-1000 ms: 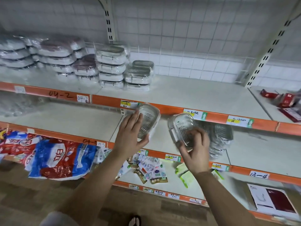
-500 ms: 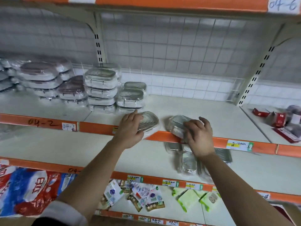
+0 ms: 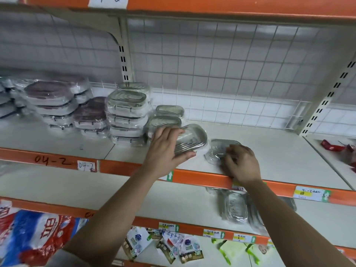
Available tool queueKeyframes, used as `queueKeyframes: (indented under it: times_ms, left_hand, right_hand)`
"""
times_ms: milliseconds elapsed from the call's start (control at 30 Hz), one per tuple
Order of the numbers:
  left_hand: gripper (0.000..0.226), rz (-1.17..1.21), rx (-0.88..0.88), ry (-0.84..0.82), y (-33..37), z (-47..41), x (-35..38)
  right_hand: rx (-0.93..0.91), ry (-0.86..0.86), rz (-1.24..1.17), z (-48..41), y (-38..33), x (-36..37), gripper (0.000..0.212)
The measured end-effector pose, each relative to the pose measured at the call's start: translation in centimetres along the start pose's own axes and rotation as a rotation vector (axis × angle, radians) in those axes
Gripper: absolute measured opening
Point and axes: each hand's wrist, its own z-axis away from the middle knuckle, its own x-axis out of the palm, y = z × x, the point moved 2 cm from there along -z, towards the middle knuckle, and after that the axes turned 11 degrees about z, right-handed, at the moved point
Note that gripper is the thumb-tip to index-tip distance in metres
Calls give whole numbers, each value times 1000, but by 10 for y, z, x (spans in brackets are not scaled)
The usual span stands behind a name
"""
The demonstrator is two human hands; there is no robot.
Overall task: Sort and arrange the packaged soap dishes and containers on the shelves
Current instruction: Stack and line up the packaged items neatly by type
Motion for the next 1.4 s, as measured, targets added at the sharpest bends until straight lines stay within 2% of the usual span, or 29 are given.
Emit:
queueKeyframes:
  times_ms: [100, 233, 333, 500, 700, 833, 1100, 1267, 1400]
  left_hand:
    - [79, -121, -6, -1, -5, -30, -13]
    - [78, -134, -50, -76, -24, -78, -19]
    - [79, -120, -99, -181, -41, -121, -21]
    - [75, -261, -136, -368, -63, -177, -19]
    - [65, -325, -212, -512, -87, -198, 1]
    - [50, -380, -260, -630, -97, -192, 13]
    - [37, -334, -338, -304, -98, -178, 25]
    - [62, -400, -198, -295, -96, -161, 25]
    - [54, -329, -186, -232, -82, -132, 20]
  right_hand:
    - [-9, 7, 19, -8, -10, 11, 24]
    - [-8, 0, 31, -21, -20, 21, 21]
    - [-23, -6, 24, -30, -26, 27, 20]
    - [-29, 10, 17, -41, -32, 37, 18]
    - [-39, 70, 21, -44, -28, 46, 19]
    - [-17, 67, 18, -45, -26, 48, 20]
    - [-72, 74, 4, -46, -25, 47, 34]
    - [-20, -18, -70, -47, -17, 53, 29]
    - [-18, -38, -33, -47, -15, 54, 38]
